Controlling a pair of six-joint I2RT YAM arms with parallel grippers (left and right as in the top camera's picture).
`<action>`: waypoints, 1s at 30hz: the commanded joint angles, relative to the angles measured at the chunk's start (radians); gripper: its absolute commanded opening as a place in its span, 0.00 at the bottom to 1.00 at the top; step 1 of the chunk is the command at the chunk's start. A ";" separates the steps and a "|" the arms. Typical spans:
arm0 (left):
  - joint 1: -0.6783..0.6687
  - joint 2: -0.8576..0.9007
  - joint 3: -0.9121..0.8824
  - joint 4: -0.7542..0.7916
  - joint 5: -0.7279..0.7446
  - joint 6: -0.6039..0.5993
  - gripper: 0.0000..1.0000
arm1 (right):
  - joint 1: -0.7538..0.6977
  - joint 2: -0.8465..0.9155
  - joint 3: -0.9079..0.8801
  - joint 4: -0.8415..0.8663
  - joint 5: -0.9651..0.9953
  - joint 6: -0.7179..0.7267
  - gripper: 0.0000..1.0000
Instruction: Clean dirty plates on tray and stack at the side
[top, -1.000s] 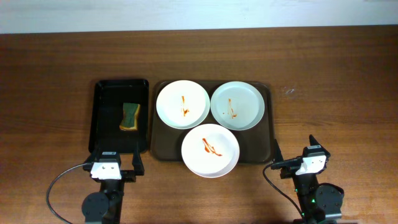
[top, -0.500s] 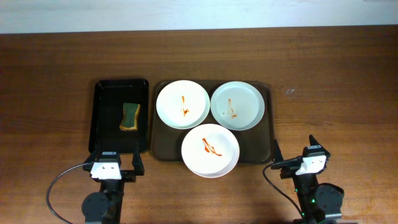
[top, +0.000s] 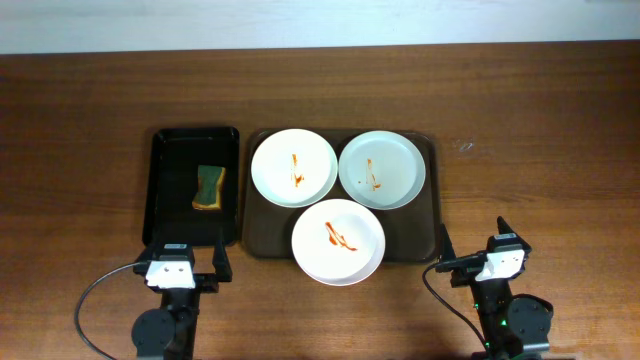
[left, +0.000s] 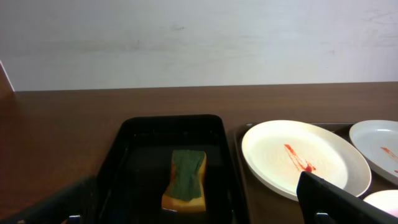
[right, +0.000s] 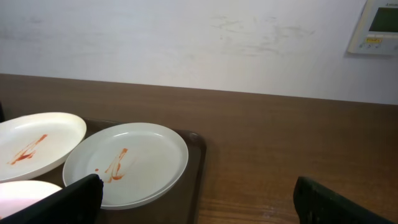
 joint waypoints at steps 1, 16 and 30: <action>-0.004 -0.006 -0.006 -0.002 -0.011 0.012 1.00 | 0.004 -0.008 -0.007 -0.002 0.004 -0.006 0.98; -0.004 -0.006 -0.006 -0.002 -0.011 0.012 1.00 | 0.004 -0.008 -0.007 -0.002 0.004 -0.006 0.98; -0.004 0.000 0.026 -0.032 0.042 -0.042 1.00 | 0.005 -0.007 -0.007 0.006 -0.056 -0.005 0.98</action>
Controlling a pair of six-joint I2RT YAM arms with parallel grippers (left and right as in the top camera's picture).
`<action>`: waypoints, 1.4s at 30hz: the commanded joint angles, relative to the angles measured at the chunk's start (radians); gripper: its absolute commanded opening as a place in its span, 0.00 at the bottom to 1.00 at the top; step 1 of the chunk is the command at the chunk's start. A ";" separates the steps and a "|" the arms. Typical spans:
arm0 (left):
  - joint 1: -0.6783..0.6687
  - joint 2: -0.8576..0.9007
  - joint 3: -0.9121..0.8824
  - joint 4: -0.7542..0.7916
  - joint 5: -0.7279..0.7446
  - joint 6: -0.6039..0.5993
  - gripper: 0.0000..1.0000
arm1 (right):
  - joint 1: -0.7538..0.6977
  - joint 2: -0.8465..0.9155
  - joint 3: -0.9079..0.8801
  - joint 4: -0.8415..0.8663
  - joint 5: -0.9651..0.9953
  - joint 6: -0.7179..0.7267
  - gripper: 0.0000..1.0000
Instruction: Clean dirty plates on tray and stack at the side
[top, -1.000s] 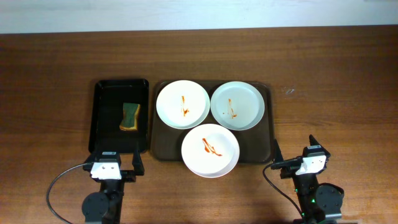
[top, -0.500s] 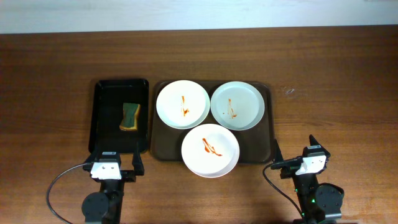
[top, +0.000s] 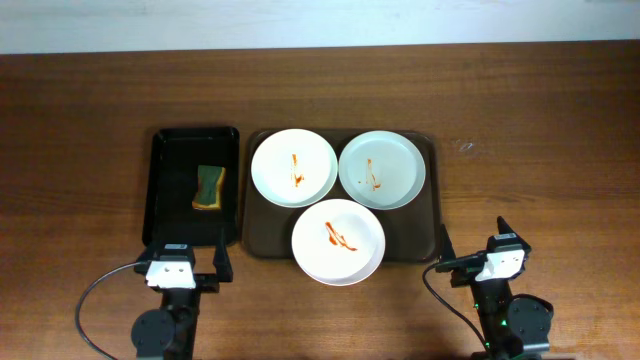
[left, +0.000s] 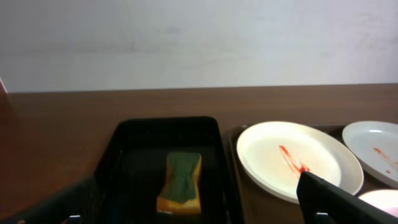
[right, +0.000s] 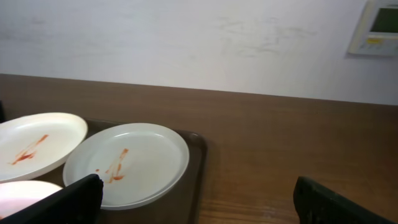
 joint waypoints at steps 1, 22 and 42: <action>-0.004 0.011 0.046 -0.063 0.023 -0.034 1.00 | 0.005 -0.006 -0.006 0.012 -0.046 0.013 0.98; -0.004 1.054 0.931 -0.705 0.023 -0.033 1.00 | 0.005 0.904 0.844 -0.727 -0.135 0.156 0.98; -0.003 1.648 1.065 -0.410 -0.048 -0.029 0.75 | 0.137 1.334 0.917 -0.718 -0.337 0.205 0.65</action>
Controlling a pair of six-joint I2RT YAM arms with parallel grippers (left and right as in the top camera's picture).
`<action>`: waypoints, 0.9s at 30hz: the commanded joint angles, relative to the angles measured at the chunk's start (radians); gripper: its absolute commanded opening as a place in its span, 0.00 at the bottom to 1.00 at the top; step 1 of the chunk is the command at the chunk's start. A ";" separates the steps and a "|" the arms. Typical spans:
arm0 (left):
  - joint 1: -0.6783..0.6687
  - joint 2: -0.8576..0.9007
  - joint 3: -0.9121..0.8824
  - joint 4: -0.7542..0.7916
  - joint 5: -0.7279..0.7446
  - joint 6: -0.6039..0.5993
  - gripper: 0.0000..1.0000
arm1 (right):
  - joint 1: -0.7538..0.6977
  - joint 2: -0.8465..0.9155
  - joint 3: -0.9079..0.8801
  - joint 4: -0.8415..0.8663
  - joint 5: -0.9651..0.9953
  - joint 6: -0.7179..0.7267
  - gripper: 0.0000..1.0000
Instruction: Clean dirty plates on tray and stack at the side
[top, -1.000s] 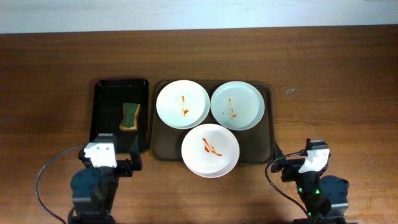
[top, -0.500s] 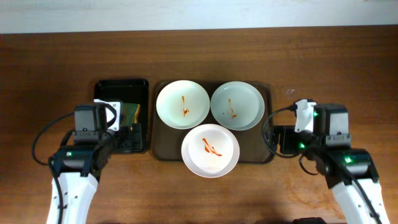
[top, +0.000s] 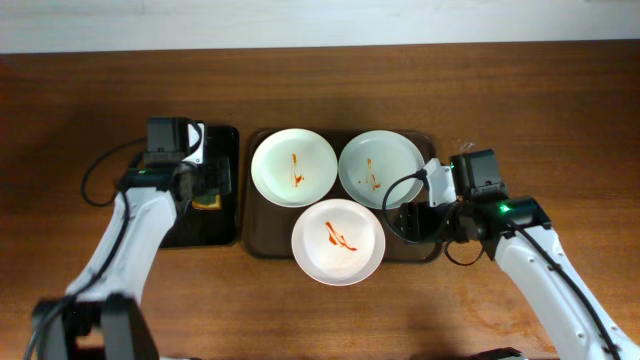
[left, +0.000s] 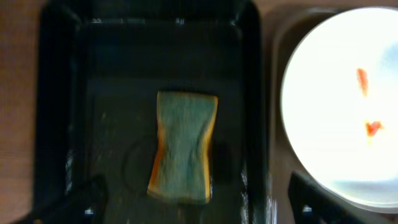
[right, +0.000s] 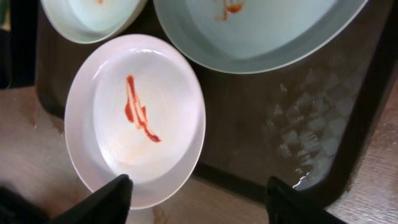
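Observation:
Three white plates streaked with red sauce lie on the brown tray (top: 416, 243): back left (top: 293, 167), back right (top: 381, 169) and front (top: 338, 241). A green and yellow sponge (left: 183, 146) lies in the black tray (left: 112, 93). My left gripper (left: 196, 188) hangs open above the sponge, its fingers standing on either side of it. In the overhead view the left gripper (top: 205, 183) hides most of the sponge. My right gripper (right: 199, 185) is open and empty over the brown tray's front edge, beside the front plate's (right: 137, 118) right rim.
The black tray (top: 218, 232) stands directly left of the brown tray on the wooden table (top: 560, 120). The brown tray's floor (right: 280, 124) looks wet. Cables run along both arms.
Both arms have left the table's front edge. My left gripper is now over the sponge in the black tray, and my right is over the brown tray's front right. Plates and sponge have not moved.
Both arms stood folded at the front edge with open grippers facing the trays. A second later they were almost unchanged, the left wrist view shifted slightly. Now each gripper looks down, the left on the sponge, the right on the front plate.

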 joint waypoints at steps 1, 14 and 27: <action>-0.003 0.101 0.011 0.054 -0.019 -0.003 0.72 | 0.006 0.041 0.017 0.000 -0.005 0.014 0.64; -0.003 0.272 0.011 0.108 -0.021 -0.003 0.19 | 0.006 0.054 0.017 0.008 -0.005 0.014 0.62; -0.003 0.079 0.062 -0.038 0.022 -0.011 0.00 | 0.007 0.120 0.017 0.001 -0.026 0.014 0.36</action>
